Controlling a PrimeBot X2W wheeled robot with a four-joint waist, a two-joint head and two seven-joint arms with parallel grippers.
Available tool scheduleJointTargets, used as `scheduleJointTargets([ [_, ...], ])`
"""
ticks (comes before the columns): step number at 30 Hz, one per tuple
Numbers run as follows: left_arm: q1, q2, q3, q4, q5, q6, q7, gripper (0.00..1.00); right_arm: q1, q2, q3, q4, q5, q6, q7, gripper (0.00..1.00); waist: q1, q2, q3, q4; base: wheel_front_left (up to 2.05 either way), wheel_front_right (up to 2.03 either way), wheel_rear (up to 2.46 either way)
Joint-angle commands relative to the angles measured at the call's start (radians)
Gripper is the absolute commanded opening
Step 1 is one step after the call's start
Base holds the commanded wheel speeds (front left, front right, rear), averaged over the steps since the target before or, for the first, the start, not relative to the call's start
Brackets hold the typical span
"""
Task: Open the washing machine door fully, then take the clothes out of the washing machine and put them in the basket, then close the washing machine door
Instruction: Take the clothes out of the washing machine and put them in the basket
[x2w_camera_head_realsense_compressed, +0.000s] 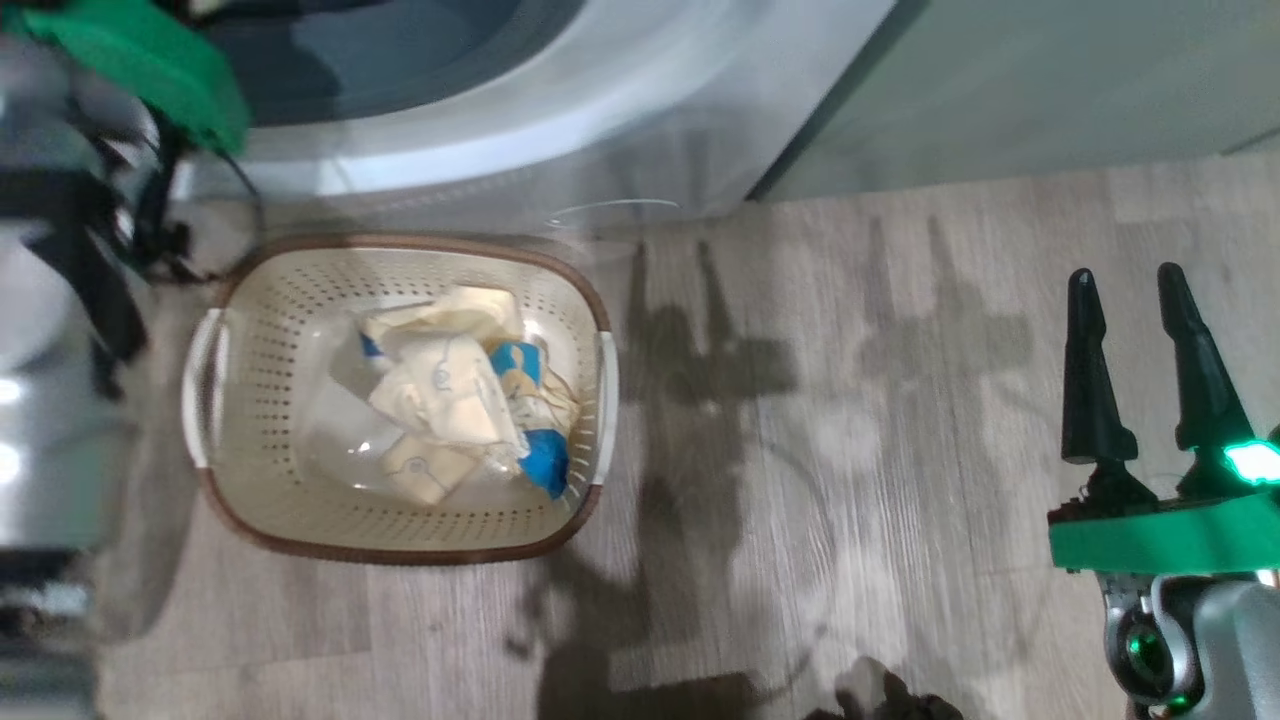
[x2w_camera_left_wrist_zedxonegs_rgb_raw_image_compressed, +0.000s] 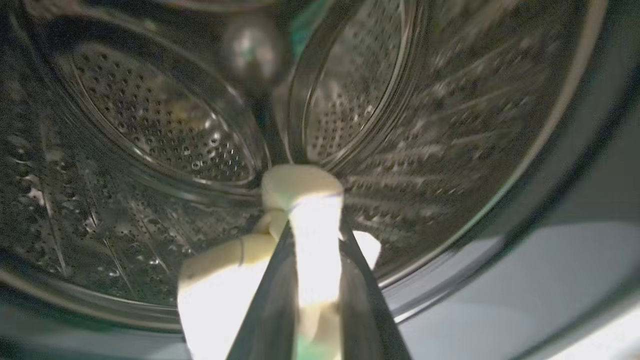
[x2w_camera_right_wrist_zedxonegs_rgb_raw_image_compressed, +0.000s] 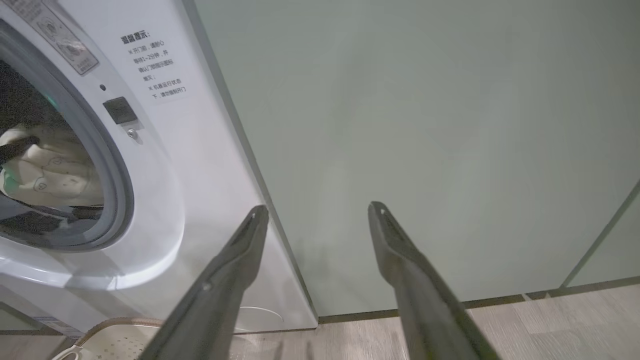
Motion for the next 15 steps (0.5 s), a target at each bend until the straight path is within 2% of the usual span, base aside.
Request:
scheduleJointTargets([
  [1, 0.024, 0.030, 0.036, -0.084, -0.012, 0.013, -0.027, 0.00, 0.008, -0.003, 0.012, -0.028, -0.015, 0.004, -0.009, 1.00, 0.0000, 0.0000, -0.021, 0.024, 0.00, 0.00, 0.00],
  [15, 0.401, -0.068, 0.062, -0.503, -0.067, 0.090, -0.127, 0.00, 0.043, -0.003, -0.005, -0.023, -0.068, 0.004, -0.009, 1.00, 0.0000, 0.0000, -0.118, 0.112, 0.00, 0.00, 0.00],
])
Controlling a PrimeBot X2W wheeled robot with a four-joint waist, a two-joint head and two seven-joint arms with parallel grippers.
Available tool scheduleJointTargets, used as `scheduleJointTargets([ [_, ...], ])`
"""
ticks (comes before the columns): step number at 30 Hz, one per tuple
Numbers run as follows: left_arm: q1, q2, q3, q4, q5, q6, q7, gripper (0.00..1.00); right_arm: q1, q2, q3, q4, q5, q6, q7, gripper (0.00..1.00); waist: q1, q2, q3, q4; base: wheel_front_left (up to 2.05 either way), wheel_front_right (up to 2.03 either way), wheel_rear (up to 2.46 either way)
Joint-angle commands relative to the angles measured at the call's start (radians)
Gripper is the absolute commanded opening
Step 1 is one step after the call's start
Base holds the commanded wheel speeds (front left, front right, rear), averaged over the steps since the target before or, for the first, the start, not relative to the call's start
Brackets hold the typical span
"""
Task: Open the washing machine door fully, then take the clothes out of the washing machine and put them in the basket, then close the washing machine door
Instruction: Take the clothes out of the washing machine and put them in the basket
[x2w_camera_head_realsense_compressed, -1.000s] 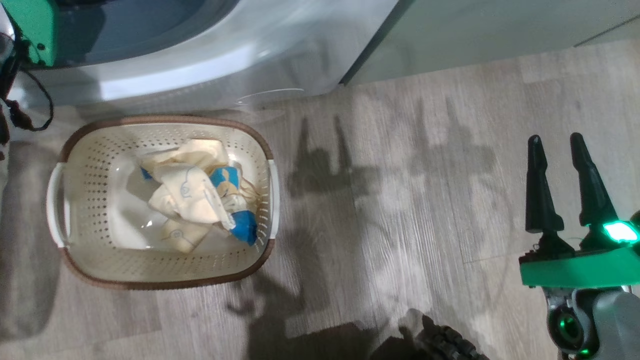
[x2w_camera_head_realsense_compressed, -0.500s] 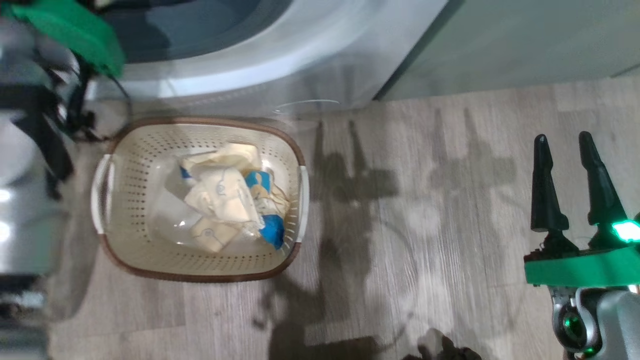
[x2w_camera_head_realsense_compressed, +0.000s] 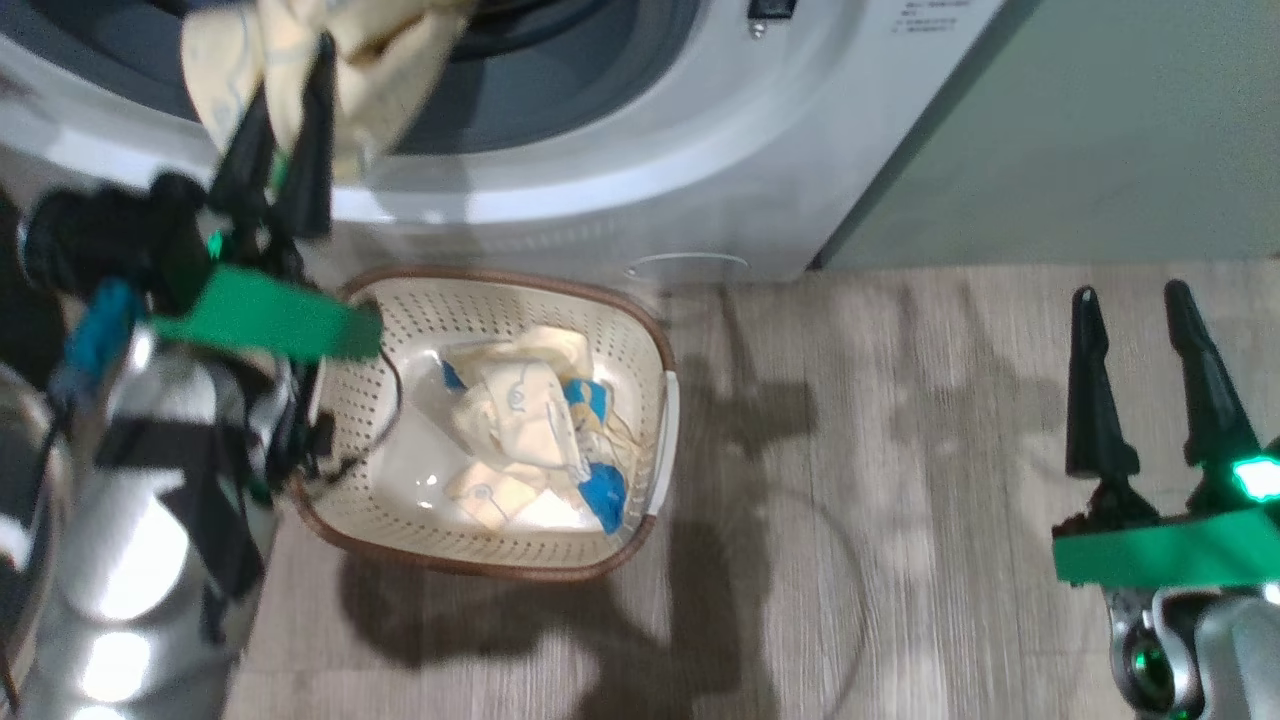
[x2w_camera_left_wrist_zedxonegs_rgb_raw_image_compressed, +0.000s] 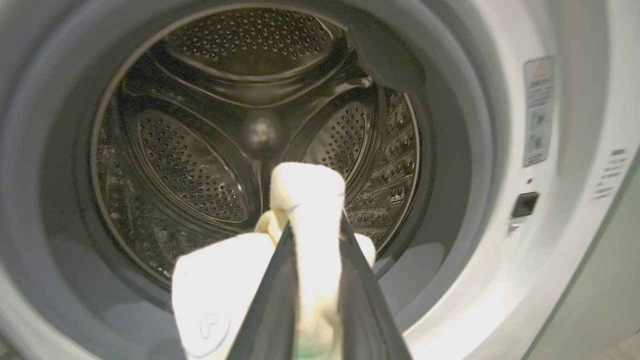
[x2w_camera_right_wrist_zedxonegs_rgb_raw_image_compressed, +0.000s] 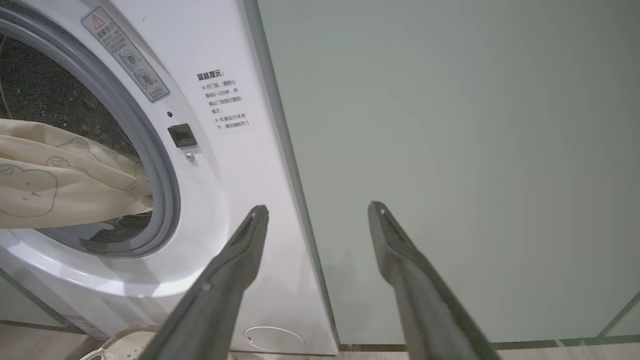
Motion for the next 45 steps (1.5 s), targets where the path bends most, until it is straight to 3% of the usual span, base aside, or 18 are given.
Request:
scheduleJointTargets([
  [1, -0.002, 0.027, 0.042, -0.049, -0.003, 0.009, -0.009, 0.00, 0.025, -0.003, 0.016, -0.026, -0.011, 0.004, -0.009, 1.00, 0.0001, 0.0000, -0.019, 0.015, 0.00, 0.00, 0.00],
  [14, 0.222, -0.036, 0.022, -0.271, 0.002, 0.050, -0.041, 0.00, 0.061, -0.003, 0.014, -0.014, -0.033, 0.004, -0.009, 1.00, 0.0001, 0.0000, -0.111, 0.054, 0.00, 0.00, 0.00],
  [22, 0.320, -0.058, 0.011, -0.307, -0.005, 0.061, -0.045, 0.00, 0.074, -0.003, 0.017, -0.009, -0.033, 0.004, -0.009, 1.00, 0.0001, 0.0000, -0.144, 0.065, 0.00, 0.00, 0.00],
  [36, 0.387, -0.103, -0.034, -0.140, -0.034, 0.030, -0.050, 0.00, 0.084, -0.003, 0.027, -0.007, -0.028, 0.004, -0.009, 1.00, 0.0001, 0.0000, -0.150, 0.065, 0.00, 0.00, 0.00],
  [45, 0.326, -0.130, -0.048, 0.143, -0.074, -0.039, -0.052, 0.00, 0.077, -0.003, 0.037, -0.009, -0.012, 0.004, -0.009, 1.00, 0.0001, 0.0000, -0.125, 0.037, 0.00, 0.00, 0.00],
])
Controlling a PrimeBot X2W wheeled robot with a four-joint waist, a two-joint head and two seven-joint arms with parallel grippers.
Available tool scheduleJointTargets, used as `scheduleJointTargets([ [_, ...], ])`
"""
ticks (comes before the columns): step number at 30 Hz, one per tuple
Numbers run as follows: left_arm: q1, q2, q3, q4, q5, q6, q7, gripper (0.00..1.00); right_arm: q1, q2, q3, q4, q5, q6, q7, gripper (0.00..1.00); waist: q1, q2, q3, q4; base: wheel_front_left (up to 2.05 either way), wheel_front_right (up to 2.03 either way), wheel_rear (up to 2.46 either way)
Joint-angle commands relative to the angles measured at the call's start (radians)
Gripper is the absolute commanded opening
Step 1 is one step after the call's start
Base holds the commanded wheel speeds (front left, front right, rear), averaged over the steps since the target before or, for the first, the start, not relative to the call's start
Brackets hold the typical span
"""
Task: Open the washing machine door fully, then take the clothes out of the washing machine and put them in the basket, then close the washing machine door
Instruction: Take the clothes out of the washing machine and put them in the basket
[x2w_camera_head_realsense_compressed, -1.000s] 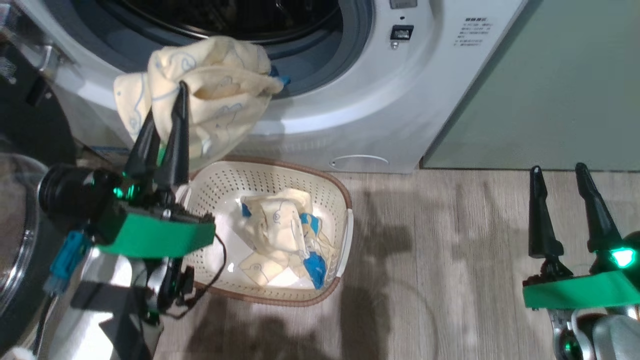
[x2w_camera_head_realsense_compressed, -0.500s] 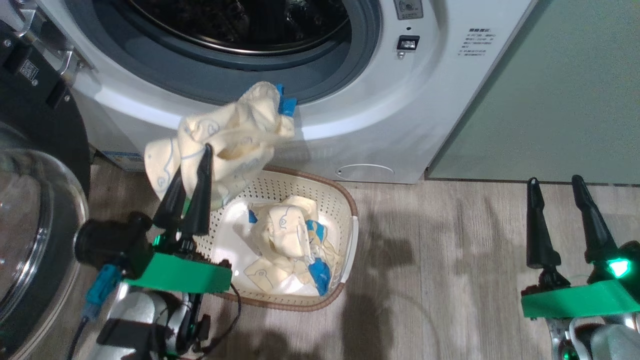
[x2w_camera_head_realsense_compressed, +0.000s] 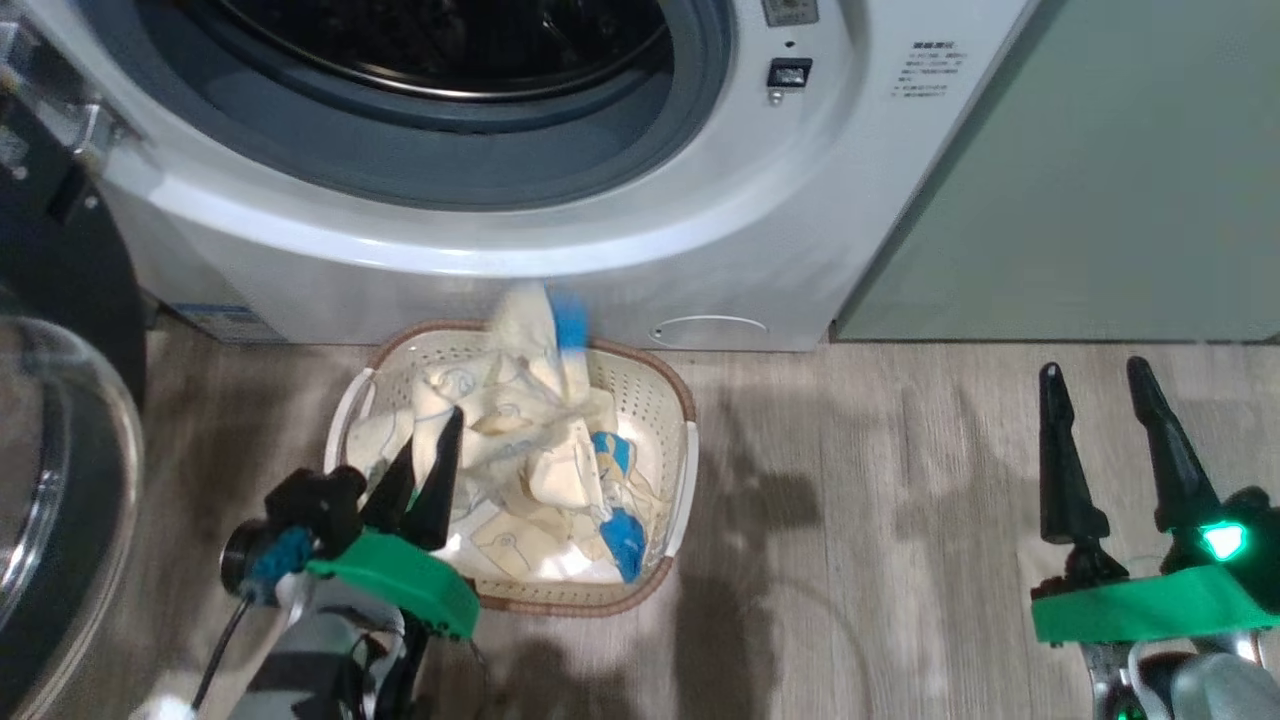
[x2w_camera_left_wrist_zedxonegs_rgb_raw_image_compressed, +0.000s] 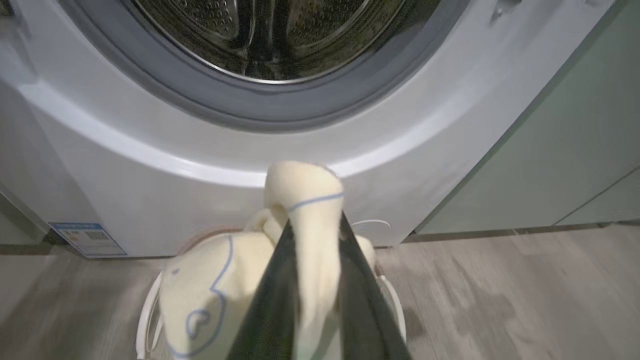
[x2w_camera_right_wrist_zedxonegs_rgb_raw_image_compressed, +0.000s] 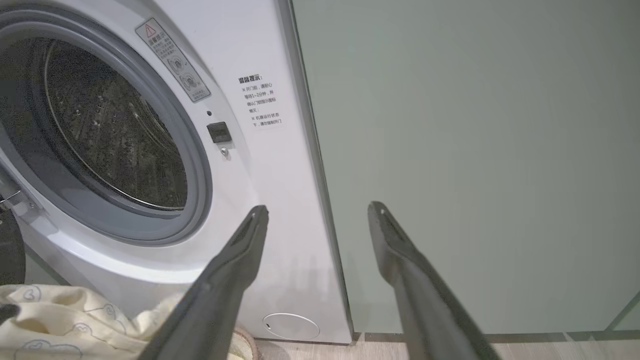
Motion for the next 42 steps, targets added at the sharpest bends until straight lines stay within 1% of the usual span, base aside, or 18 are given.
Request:
scheduleJointTargets([
  [1, -0.056, 0.008, 0.032, -0.003, -0.001, -0.009, -0.006, 0.00, -0.016, -0.003, 0.020, -0.032, 0.007, 0.004, -0.009, 1.00, 0.0000, 0.0000, 0.011, -0.009, 0.00, 0.00, 0.00],
  [2, -0.086, 0.009, 0.030, 0.065, 0.000, -0.026, -0.006, 0.00, -0.020, -0.003, 0.022, -0.034, 0.014, 0.004, -0.009, 1.00, 0.0000, 0.0000, 0.025, -0.021, 0.00, 0.00, 0.00],
  [6, -0.151, 0.010, 0.030, 0.214, 0.002, -0.054, -0.006, 0.00, -0.031, -0.003, 0.023, -0.038, 0.028, 0.004, -0.009, 1.00, 0.0000, 0.0000, 0.059, -0.049, 0.00, 0.00, 0.00],
  [7, -0.191, 0.011, 0.030, 0.286, 0.005, -0.066, -0.006, 0.00, -0.037, -0.003, 0.025, -0.041, 0.035, 0.004, -0.009, 1.00, 0.0000, 0.0000, 0.079, -0.064, 0.00, 0.00, 0.00],
  [11, -0.275, 0.011, 0.027, 0.439, 0.012, -0.082, -0.006, 0.00, -0.054, -0.003, 0.027, -0.047, 0.051, 0.004, -0.009, 1.00, 0.0000, 0.0000, 0.126, -0.092, 0.00, 0.00, 0.00],
  [20, -0.469, 0.006, -0.021, 0.766, 0.042, -0.116, 0.006, 0.00, -0.092, -0.003, 0.036, -0.053, 0.082, 0.004, -0.009, 1.00, 0.0000, 0.0000, 0.217, -0.141, 0.00, 0.00, 0.00],
  [21, -0.486, 0.004, -0.027, 0.799, 0.043, -0.121, 0.012, 0.12, -0.094, -0.003, 0.035, -0.053, 0.084, 0.004, -0.009, 1.00, 0.0000, 0.0000, 0.222, -0.144, 0.00, 0.00, 0.00],
  [23, -0.517, -0.001, -0.026, 0.858, 0.032, -0.135, 0.021, 0.39, -0.099, -0.003, 0.037, -0.051, 0.086, 0.004, -0.009, 1.00, 0.0000, 0.0000, 0.231, -0.150, 0.00, 0.00, 0.00],
  [24, -0.530, -0.003, -0.022, 0.884, 0.024, -0.142, 0.023, 0.47, -0.103, -0.003, 0.040, -0.050, 0.088, 0.004, -0.009, 1.00, 0.0000, 0.0000, 0.235, -0.155, 0.00, 0.00, 0.00],
  [25, -0.541, -0.002, -0.021, 0.910, 0.021, -0.145, 0.025, 0.72, -0.107, -0.003, 0.043, -0.049, 0.090, 0.004, -0.009, 1.00, 0.0000, 0.0000, 0.238, -0.159, 0.00, 0.00, 0.00],
  [27, -0.561, -0.001, -0.016, 0.949, 0.011, -0.147, 0.023, 1.00, -0.113, -0.003, 0.047, -0.049, 0.095, 0.004, -0.009, 1.00, 0.0000, 0.0000, 0.243, -0.166, 0.00, 0.00, 0.00],
  [33, -0.594, 0.005, -0.017, 1.010, 0.004, -0.153, 0.007, 1.00, -0.118, -0.003, 0.044, -0.049, 0.103, 0.004, -0.009, 1.00, 0.0000, 0.0000, 0.250, -0.177, 0.00, 0.00, 0.00],
  [42, -0.591, 0.019, -0.025, 1.026, 0.004, -0.165, -0.004, 1.00, -0.124, -0.003, 0.034, -0.047, 0.107, 0.004, -0.009, 1.00, 0.0000, 0.0000, 0.236, -0.178, 0.00, 0.00, 0.00],
])
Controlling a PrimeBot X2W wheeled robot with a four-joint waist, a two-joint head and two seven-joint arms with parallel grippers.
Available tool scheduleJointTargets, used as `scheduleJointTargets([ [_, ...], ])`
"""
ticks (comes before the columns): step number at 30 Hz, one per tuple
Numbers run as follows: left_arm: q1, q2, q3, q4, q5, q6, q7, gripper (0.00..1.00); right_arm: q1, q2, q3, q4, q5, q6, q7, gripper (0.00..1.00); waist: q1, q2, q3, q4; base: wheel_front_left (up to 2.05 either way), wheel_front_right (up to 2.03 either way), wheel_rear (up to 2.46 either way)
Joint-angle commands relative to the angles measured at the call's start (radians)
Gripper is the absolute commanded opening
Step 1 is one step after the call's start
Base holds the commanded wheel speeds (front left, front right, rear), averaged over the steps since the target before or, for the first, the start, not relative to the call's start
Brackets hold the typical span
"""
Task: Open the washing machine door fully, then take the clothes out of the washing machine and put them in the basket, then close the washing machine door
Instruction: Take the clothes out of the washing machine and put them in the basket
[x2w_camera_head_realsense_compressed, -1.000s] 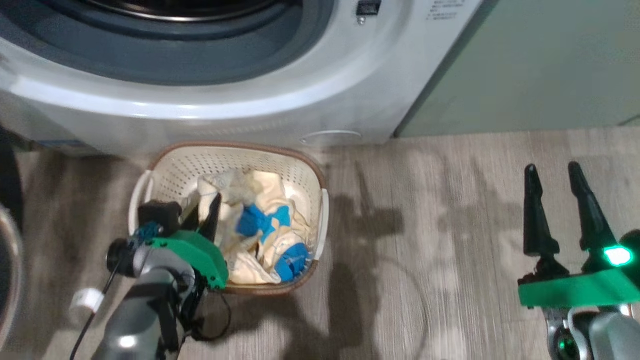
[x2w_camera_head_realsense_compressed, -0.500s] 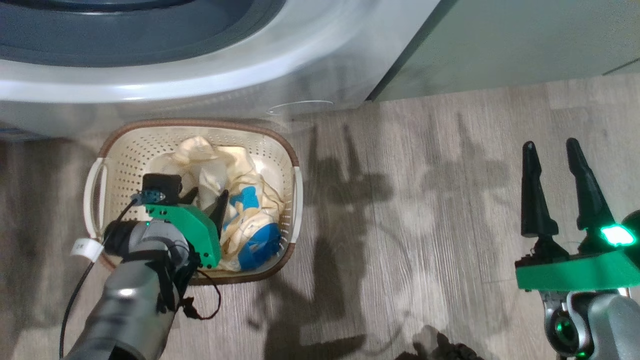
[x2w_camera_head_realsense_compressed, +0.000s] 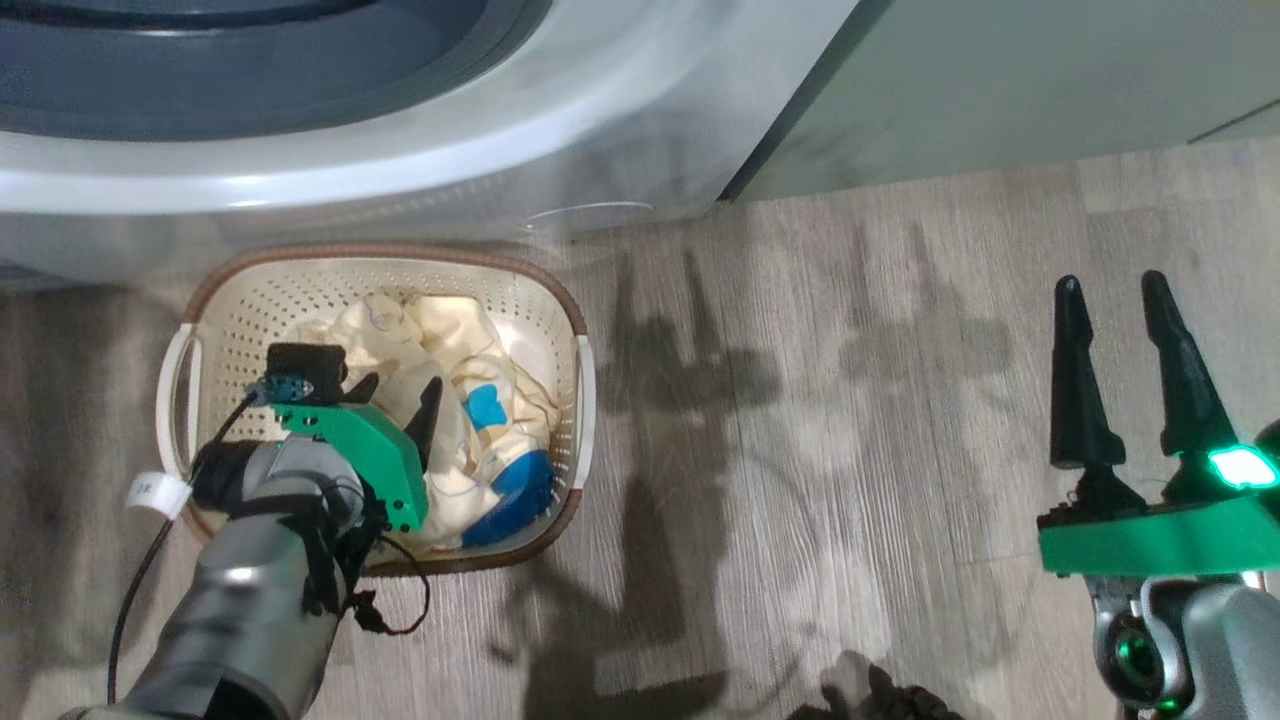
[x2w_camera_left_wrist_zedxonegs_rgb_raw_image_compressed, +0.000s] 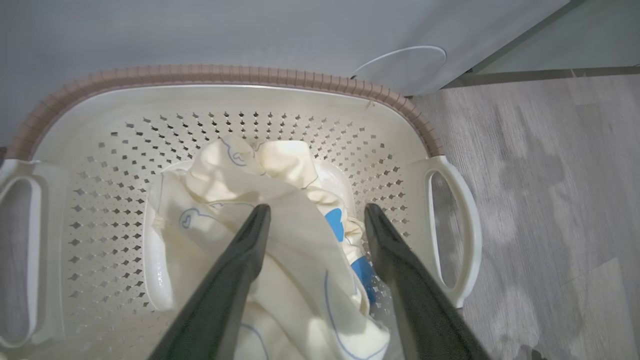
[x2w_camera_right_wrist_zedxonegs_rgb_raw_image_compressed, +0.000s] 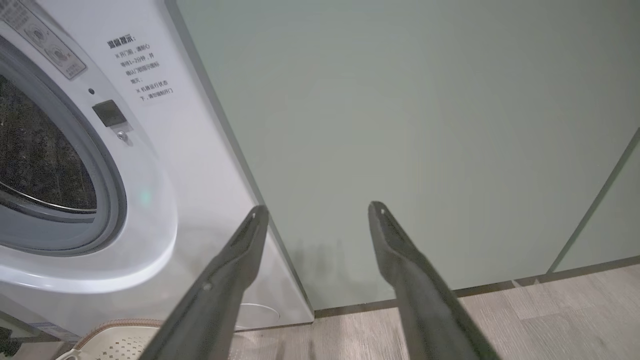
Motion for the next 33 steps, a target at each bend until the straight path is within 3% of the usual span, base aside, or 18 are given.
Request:
scheduleJointTargets([
  [1, 0.012, 0.033, 0.020, -0.013, -0.010, -0.006, -0.013, 1.00, -0.011, -0.003, 0.008, -0.029, 0.004, 0.004, -0.009, 1.00, 0.0000, 0.0000, -0.011, 0.003, 0.00, 0.00, 0.00],
  [6, 0.051, 0.037, 0.023, -0.070, -0.017, -0.024, -0.013, 1.00, 0.006, -0.003, -0.008, -0.025, -0.011, 0.004, -0.009, 1.00, 0.0000, 0.0000, -0.054, 0.027, 0.00, 0.00, 0.00],
  [13, 0.154, 0.036, 0.053, -0.296, -0.010, -0.024, -0.014, 1.00, 0.030, -0.003, -0.020, -0.018, -0.066, 0.004, -0.009, 1.00, 0.0000, 0.0000, -0.125, 0.091, 0.00, 0.00, 0.00],
  [24, 0.370, 0.008, 0.098, -0.726, 0.013, 0.005, -0.014, 1.00, 0.093, -0.003, -0.044, 0.005, -0.137, 0.004, -0.009, 1.00, 0.0000, 0.0000, -0.263, 0.202, 0.00, 0.00, 0.00],
  [33, 0.537, 0.029, 0.113, -1.069, 0.036, 0.053, 0.020, 1.00, 0.154, -0.004, -0.048, 0.024, -0.158, 0.004, -0.009, 1.00, 0.0000, 0.0000, -0.377, 0.246, 0.00, 0.00, 0.00],
])
